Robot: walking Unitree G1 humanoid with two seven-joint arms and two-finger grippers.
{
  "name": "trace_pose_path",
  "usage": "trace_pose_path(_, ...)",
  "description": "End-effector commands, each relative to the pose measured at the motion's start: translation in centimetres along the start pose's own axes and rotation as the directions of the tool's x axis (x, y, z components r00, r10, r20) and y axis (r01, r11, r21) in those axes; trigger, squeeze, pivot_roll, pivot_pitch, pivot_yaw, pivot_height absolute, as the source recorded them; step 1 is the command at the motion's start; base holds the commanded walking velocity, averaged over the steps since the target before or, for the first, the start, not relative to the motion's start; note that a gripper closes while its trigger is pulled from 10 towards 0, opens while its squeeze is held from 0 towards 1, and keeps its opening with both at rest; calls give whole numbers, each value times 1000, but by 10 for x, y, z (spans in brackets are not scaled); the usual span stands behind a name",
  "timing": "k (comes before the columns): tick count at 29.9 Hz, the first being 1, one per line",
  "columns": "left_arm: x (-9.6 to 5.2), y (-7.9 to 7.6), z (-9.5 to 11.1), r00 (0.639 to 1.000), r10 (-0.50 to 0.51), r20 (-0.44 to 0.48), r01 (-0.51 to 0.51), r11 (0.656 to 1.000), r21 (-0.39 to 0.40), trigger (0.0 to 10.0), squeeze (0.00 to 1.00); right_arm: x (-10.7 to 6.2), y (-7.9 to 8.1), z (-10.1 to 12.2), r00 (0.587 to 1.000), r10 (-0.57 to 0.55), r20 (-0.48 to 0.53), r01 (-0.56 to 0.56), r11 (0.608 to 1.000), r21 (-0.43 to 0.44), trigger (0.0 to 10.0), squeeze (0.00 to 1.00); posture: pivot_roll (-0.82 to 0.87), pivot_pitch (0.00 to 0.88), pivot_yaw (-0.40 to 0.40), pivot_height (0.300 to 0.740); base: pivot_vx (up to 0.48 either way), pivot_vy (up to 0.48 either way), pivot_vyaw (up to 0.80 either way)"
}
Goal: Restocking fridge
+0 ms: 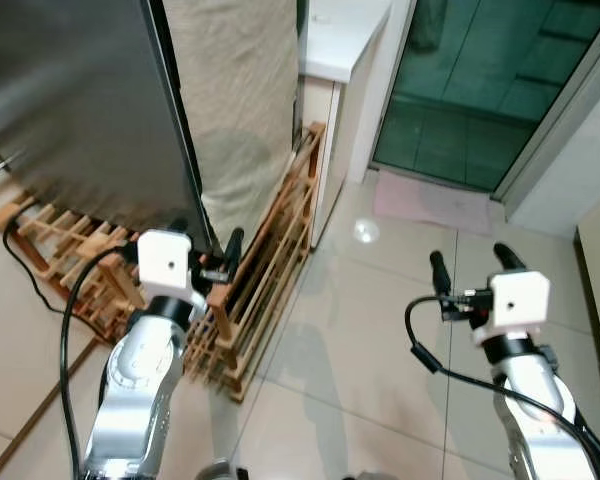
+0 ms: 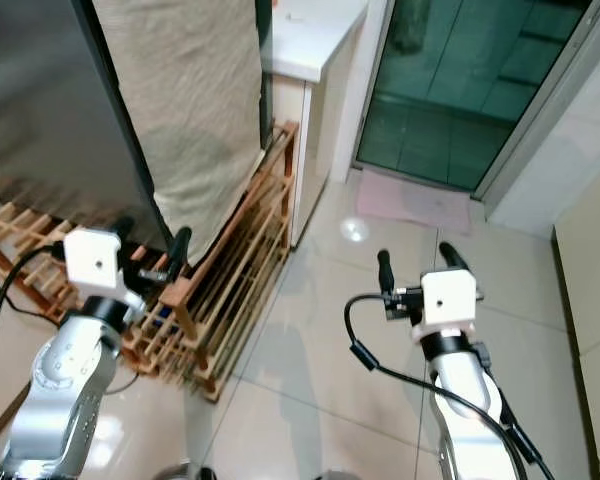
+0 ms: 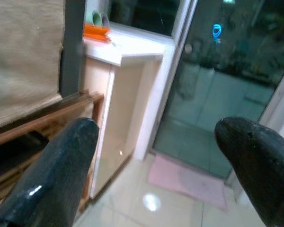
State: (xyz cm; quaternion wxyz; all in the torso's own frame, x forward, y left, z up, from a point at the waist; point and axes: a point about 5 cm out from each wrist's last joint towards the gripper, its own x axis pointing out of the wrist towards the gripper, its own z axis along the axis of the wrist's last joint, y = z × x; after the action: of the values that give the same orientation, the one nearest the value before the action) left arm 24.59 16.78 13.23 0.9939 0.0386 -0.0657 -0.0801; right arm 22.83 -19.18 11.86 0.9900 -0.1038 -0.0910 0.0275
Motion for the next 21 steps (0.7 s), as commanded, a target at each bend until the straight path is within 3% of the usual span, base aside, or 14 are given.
trace_pose_path(1,-25,-1,-1,998,-32,-46,33,999,28,10000,0,-21,-4,10,998,47,-29,-47,999,-8,10000,0,-73,0,-45,740,0,0,0)
trace_pose_path(4,-37,0,-6,996,-32,-79,36,998,47,10000,0,-36,-11,4,995,62,-83,-63,998,-3,10000,0,-72,0,-49,740,0,0,0)
trace_pose_path(5,-54,0,-8,993,-64,-97,70,996,61,10000,0,-57,-20,-3,986,60,-154,-61,998,-5,10000,0,-71,0,-71,740,0,0,0)
trace_pose_path(7,-60,0,-8,992,-69,-106,76,995,60,10000,0,-68,-22,-2,982,71,-172,-76,997,-21,10000,0,-74,0,-76,740,0,0,0)
trace_pose_path(13,-32,-10,25,996,-54,72,52,998,30,10000,0,-53,-18,12,992,52,-112,-56,998,-39,10000,0,-60,0,-82,740,117,0,0)
trace_pose_path(18,-24,-5,38,993,-48,107,43,998,48,10000,0,-46,-19,12,993,47,-107,-52,998,-40,10000,0,-63,0,-70,740,448,0,0)
trace_pose_path(21,-23,-6,34,994,-42,105,39,999,32,10000,0,-41,-17,12,995,39,-96,-43,998,-41,10000,0,-68,0,-61,740,436,0,0)
